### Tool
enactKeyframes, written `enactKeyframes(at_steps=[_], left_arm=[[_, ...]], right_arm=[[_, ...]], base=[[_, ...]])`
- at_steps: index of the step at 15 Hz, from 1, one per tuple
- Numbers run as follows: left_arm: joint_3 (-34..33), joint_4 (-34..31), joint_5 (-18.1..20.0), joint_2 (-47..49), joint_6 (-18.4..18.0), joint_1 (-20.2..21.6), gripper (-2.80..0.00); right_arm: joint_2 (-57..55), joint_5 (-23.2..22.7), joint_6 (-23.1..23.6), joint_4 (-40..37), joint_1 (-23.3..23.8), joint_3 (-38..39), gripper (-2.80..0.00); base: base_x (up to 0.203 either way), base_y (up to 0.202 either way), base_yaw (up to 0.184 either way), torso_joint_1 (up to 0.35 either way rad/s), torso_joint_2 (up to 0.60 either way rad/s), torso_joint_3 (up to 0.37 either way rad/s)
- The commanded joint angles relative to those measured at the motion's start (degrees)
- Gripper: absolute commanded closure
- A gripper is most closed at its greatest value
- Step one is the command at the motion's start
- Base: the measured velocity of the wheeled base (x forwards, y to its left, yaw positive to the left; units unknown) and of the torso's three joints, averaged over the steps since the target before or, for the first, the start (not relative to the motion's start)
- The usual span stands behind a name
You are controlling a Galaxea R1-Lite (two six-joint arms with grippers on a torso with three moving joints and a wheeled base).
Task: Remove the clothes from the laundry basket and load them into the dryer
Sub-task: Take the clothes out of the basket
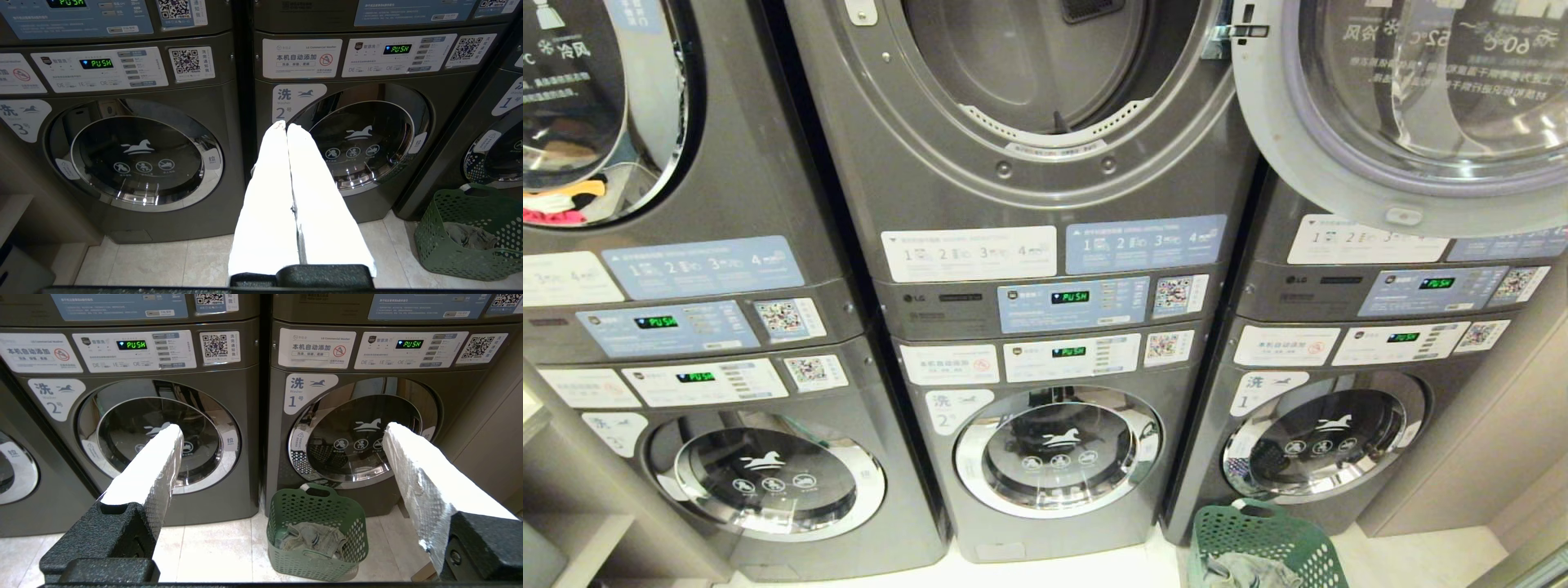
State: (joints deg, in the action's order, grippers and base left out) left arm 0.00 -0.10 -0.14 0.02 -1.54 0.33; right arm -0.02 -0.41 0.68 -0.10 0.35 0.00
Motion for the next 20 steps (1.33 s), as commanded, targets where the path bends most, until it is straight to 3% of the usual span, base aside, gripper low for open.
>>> enactKeyframes(at_steps=[1,20], left_arm=[[-0.09,0.01,-0.03,0.05,-0.05,0.02,0.0],[0.0,0.1,-0.12,-0.02,0.04,0.02,0.0]], right_arm=[[-0.06,-0.02,0.02,0.01,0.0,0.0,-2.8],[-0.06,-0.02,-0.16,0.01,0.0,0.0,-2.8]], base=[[0.0,0.0,0.0,0.0,0.0,0.0],[0.0,0.0,0.0,-0.025,0.06,0.028]])
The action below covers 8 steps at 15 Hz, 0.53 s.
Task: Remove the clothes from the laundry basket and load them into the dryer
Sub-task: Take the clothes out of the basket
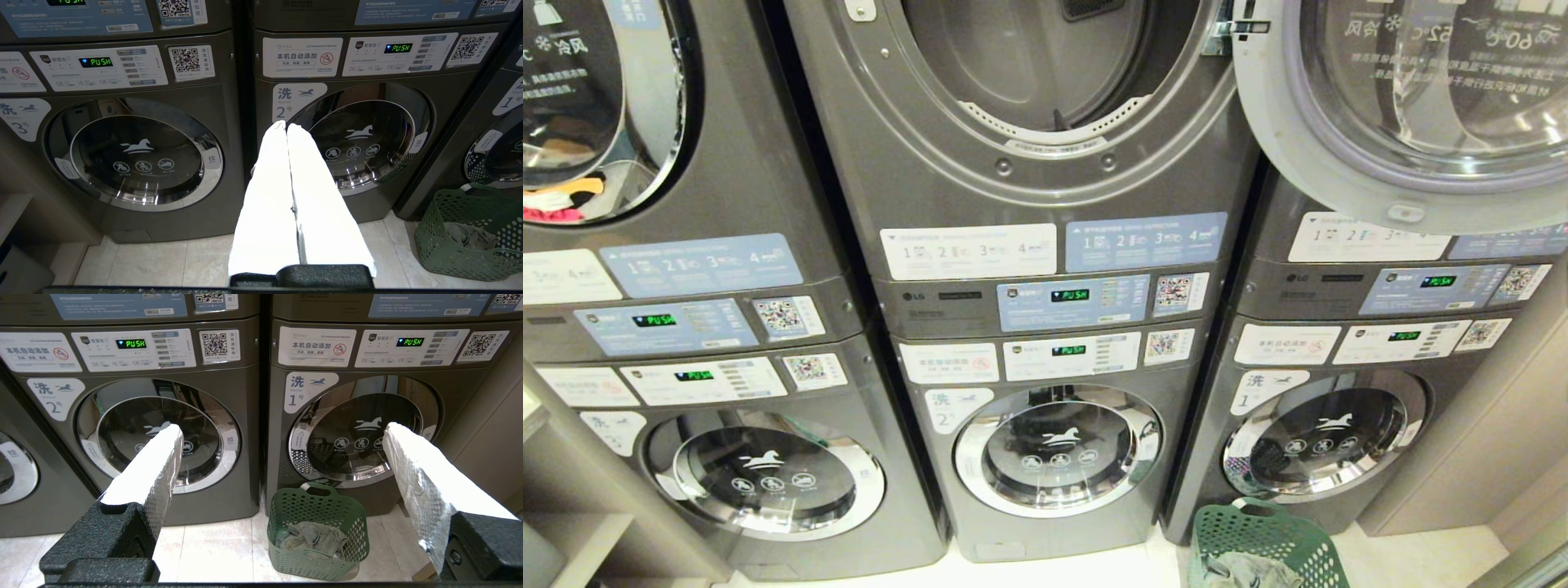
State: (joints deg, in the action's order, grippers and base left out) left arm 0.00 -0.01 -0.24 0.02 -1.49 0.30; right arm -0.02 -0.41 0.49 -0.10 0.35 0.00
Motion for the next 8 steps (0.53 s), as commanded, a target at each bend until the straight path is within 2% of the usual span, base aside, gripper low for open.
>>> enactKeyframes(at_steps=[1,8], left_arm=[[-0.09,0.01,-0.02,-0.02,-0.01,0.05,0.0],[0.0,-0.08,-0.02,-0.02,-0.01,0.05,0.0]], right_arm=[[-0.06,-0.02,0.04,0.01,-0.06,0.0,-2.8],[-0.06,-0.02,-0.05,0.01,0.0,0.0,-2.8]], base=[[0.0,0.0,0.0,-0.061,0.13,0.061],[0.0,0.0,0.0,-0.069,0.15,0.071]])
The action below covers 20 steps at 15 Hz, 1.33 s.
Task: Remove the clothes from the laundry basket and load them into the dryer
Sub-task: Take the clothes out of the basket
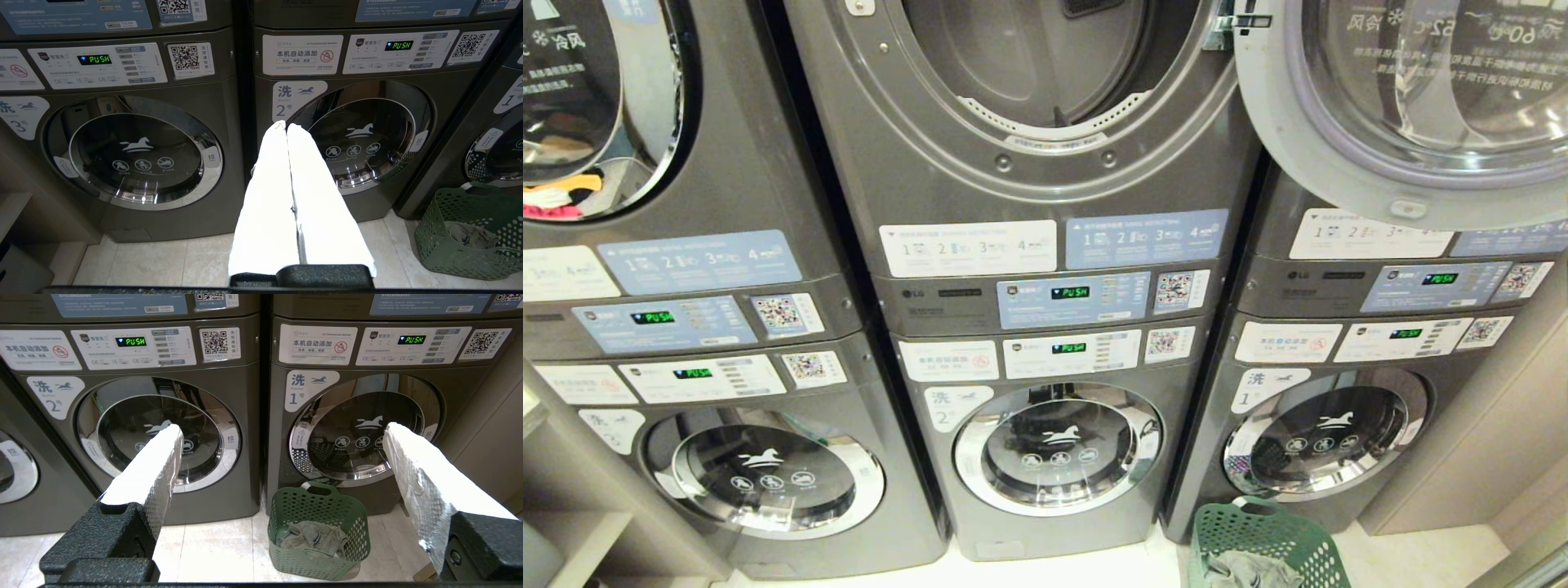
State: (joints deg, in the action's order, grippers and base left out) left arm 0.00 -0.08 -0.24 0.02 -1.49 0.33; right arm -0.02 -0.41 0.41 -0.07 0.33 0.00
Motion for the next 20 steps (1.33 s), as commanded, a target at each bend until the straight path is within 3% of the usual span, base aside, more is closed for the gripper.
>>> enactKeyframes(at_steps=[1,20], left_arm=[[-0.07,-0.01,-0.02,0.03,-0.01,0.02,0.0],[-0.06,-0.01,-0.02,0.06,0.08,0.02,0.0]], right_arm=[[-0.06,-0.02,0.02,-0.01,0.02,0.0,-2.8],[-0.06,0.06,-0.15,-0.01,0.01,0.0,-2.8]], base=[[0.0,0.0,0.0,-0.033,0.1,0.056],[0.0,0.0,0.0,-0.054,0.12,0.06]])
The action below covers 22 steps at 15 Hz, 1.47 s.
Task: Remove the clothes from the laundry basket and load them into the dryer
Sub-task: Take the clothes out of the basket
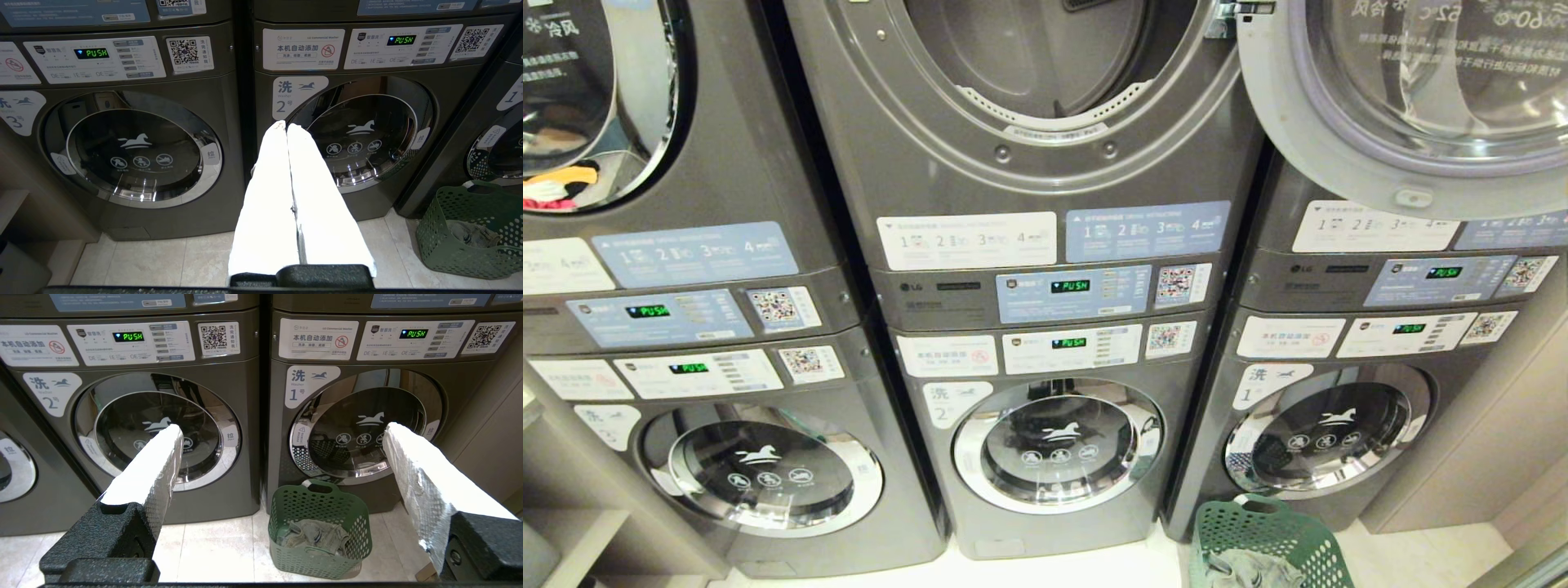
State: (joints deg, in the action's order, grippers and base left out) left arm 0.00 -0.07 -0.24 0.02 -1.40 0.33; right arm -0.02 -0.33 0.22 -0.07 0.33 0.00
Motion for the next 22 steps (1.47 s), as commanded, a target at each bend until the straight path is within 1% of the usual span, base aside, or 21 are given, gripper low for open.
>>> enactKeyframes(at_steps=[1,22], left_arm=[[-0.06,-0.01,-0.02,-0.02,0.0,0.02,0.0],[-0.06,-0.01,-0.11,0.02,-0.18,0.02,0.0]], right_arm=[[-0.06,-0.02,0.04,-0.01,0.02,0.0,-2.8],[-0.06,-0.02,0.04,-0.01,0.02,0.0,-2.8]], base=[[0.0,0.0,0.0,-0.07,0.14,0.072],[0.0,0.0,0.0,-0.054,0.12,0.061]])
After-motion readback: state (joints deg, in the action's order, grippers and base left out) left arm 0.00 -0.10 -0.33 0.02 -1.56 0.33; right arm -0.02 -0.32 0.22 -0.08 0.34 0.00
